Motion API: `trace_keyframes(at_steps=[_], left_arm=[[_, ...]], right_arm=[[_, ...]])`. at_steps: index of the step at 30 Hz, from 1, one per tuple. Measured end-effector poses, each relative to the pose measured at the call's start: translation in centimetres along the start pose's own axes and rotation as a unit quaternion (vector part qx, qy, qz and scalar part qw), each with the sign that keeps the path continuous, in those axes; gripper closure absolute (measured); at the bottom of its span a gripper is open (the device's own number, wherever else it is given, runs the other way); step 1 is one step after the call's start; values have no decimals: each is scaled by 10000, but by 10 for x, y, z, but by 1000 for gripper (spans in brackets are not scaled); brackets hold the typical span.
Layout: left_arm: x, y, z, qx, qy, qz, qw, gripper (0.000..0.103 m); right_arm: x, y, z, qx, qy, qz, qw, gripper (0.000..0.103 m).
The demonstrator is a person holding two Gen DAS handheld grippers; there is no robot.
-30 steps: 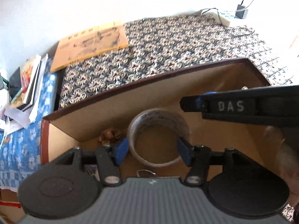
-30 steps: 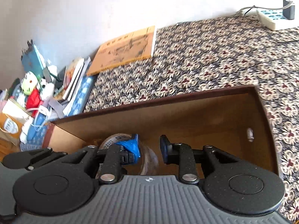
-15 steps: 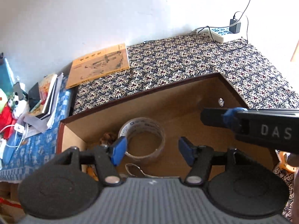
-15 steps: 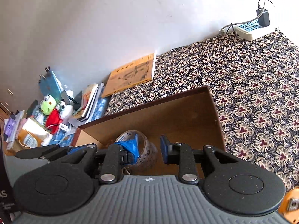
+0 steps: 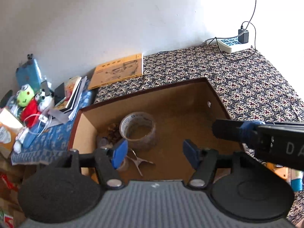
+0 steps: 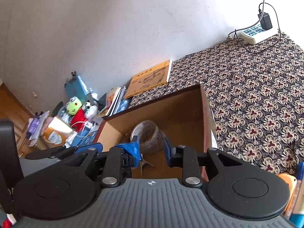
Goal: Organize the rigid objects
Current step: 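Open the right tool to drop the tape roll inside the box, then move the right tool back to the orange tape measure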
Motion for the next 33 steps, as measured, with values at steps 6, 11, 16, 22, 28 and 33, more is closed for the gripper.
trace_keyframes(at_steps=[6, 11, 16, 22, 28, 33], left_arm=[[-20, 19, -19, 291, -32, -204, 9994, 34], [-36, 36, -29, 427, -131, -357, 9984, 34], [-48, 54, -33, 482, -242, -399, 9977, 33], [-58, 75, -32, 481, -389, -324, 9976, 33], [-70, 101, -23, 374, -624, -212, 9971, 33], [-76, 124, -16, 241, -762, -41, 9968, 33]], right_arm=[[-16, 10, -27, 213, -146, -83, 9996, 93], [-27, 20, -41, 309, -276, -128, 9991, 92], [-38, 34, -53, 342, -385, -87, 9986, 92], [-50, 53, -65, 263, -453, 11, 9986, 91], [-63, 82, -74, 112, -538, 288, 9981, 91], [-71, 105, -84, -46, -540, 552, 9970, 90]])
Point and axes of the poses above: each gripper's, at about its wrist camera, not at the fingertips, and z roughly the way its jaws point, y to its right, x to its top, the point moved 8 cm from there along z, roughly the way its jaws point, and after that the axes turned 2 degrees about -y, right-handed, at the moved point
